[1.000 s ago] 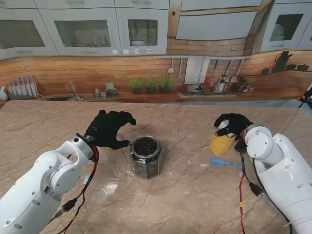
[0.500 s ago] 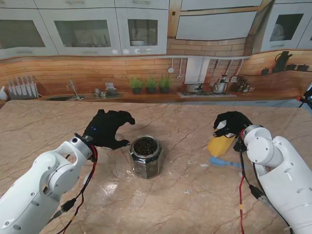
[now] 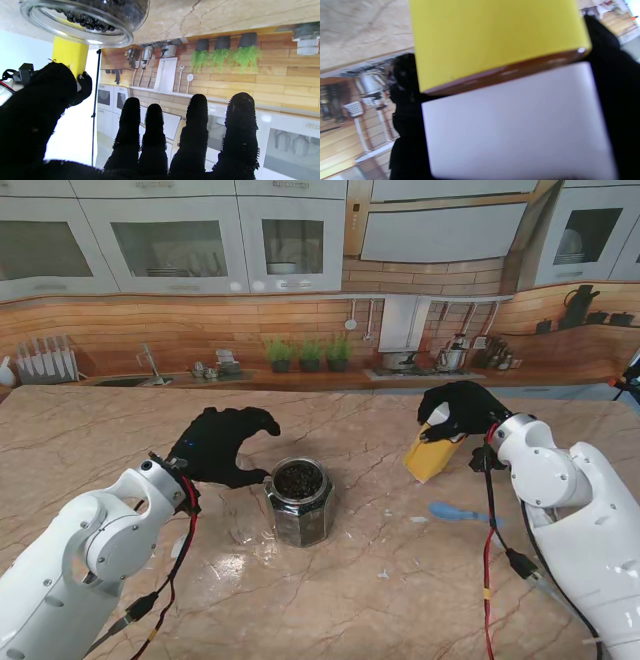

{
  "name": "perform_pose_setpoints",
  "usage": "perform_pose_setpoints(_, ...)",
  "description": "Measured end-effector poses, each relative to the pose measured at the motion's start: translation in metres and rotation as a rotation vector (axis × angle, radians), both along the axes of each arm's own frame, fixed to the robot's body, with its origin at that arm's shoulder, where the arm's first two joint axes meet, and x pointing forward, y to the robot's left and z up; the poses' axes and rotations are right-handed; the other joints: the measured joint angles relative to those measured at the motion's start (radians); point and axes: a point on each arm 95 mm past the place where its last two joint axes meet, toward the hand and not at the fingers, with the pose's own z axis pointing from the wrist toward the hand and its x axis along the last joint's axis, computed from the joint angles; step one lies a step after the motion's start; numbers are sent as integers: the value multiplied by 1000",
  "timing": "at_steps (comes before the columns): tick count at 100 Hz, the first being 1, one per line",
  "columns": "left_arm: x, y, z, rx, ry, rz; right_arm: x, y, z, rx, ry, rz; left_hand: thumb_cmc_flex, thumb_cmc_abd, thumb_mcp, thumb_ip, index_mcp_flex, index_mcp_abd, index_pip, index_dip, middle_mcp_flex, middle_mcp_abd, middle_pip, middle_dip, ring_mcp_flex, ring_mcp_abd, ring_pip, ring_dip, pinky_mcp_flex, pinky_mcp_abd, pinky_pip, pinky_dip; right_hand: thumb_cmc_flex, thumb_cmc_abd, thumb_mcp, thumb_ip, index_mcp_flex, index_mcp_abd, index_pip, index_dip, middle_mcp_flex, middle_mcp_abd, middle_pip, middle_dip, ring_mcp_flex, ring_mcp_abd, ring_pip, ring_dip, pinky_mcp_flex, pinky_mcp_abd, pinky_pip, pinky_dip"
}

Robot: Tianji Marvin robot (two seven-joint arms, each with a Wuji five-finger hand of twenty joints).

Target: Portion coffee beans from the glass jar into the coffee jar

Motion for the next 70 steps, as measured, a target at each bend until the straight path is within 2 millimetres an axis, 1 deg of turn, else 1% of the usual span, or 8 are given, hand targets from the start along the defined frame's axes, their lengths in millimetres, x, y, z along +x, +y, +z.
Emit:
perform_pose_setpoints(10, -5, 1, 9, -7, -28, 3, -2, 13, 14, 34, -27, 54, -4, 0, -1, 0, 0, 23, -19, -10, 4, 13, -1, -9, 42, 0, 29, 15, 38, -1, 57, 3, 1, 0, 0, 0, 0, -1, 0, 0, 2, -1, 0, 0, 0, 0, 0, 0, 0, 0, 1, -6)
perform_pose_setpoints(16, -7, 1, 13, -24, -37, 5, -4, 21, 22, 56, -38, 84, -15, -1, -11, 0, 0, 31, -28, -15, 11, 20, -24, -17, 73, -10, 69, 53, 78, -7, 115, 34, 1, 0, 0, 0, 0, -2, 0, 0, 2, -2, 0, 0, 0, 0, 3, 0, 0, 0, 1, -6)
perform_pose_setpoints(26, -13, 1, 22, -69, -35, -1, -8, 36, 34, 108, -53, 141, -26, -1, -27, 0, 0, 52, -51, -28, 11, 40, -24, -25, 173, -57, 192, 158, 225, -110, 280, 111, 1, 0, 0, 0, 0, -7, 5, 0, 8, -3, 0, 0, 0, 0, 9, 0, 0, 0, 9, -8)
perform_pose_setpoints(36, -19, -2, 29, -128, 11, -11, -13, 51, 44, 110, -89, 210, -42, -1, -37, 0, -1, 78, -73, -38, 11, 66, -24, -27, 286, -102, 364, 269, 416, -267, 480, 133, 1, 0, 0, 0, 0, -9, 6, 0, 8, -4, 0, 0, 0, 0, 9, 0, 0, 0, 10, -9)
perform_pose_setpoints(40, -21, -4, 32, -149, 27, -9, -15, 57, 47, 113, -101, 237, -51, -1, -45, 0, -1, 89, -79, -41, 11, 76, -24, -34, 329, -118, 424, 291, 481, -328, 553, 111, 1, 0, 0, 0, 0, -11, 6, 0, 9, -5, 0, 0, 0, 0, 9, 0, 0, 0, 11, -9)
perform_pose_setpoints(49, -23, -6, 35, -171, 49, 5, -19, 68, 54, 131, -113, 284, -52, -1, -47, 0, -11, 112, -93, -50, 11, 93, -24, -34, 393, -135, 527, 310, 583, -412, 634, 43, 1, 0, 0, 0, 0, -13, 7, 0, 9, -6, 0, 0, 1, 0, 9, 0, 1, 0, 13, -10)
perform_pose_setpoints(61, -25, -11, 35, -217, 114, 19, -26, 82, 62, 148, -133, 342, -63, -1, -47, 0, -11, 139, -103, -60, 11, 132, -24, -34, 456, -174, 633, 292, 667, -461, 694, -35, 1, 0, 0, 0, 0, -13, 7, 0, 10, -7, 0, 0, 1, 0, 9, 0, 1, 0, 14, -10)
perform_pose_setpoints(70, -26, -17, 32, -259, 187, 44, -31, 90, 67, 159, -151, 386, -67, -2, -47, 0, -25, 168, -125, -68, 10, 159, -24, -34, 493, -197, 673, 274, 701, -482, 715, -60, 1, 0, 0, 0, 0, -15, 7, 0, 10, -9, 0, 1, 1, 0, 10, 0, 1, 0, 17, -11)
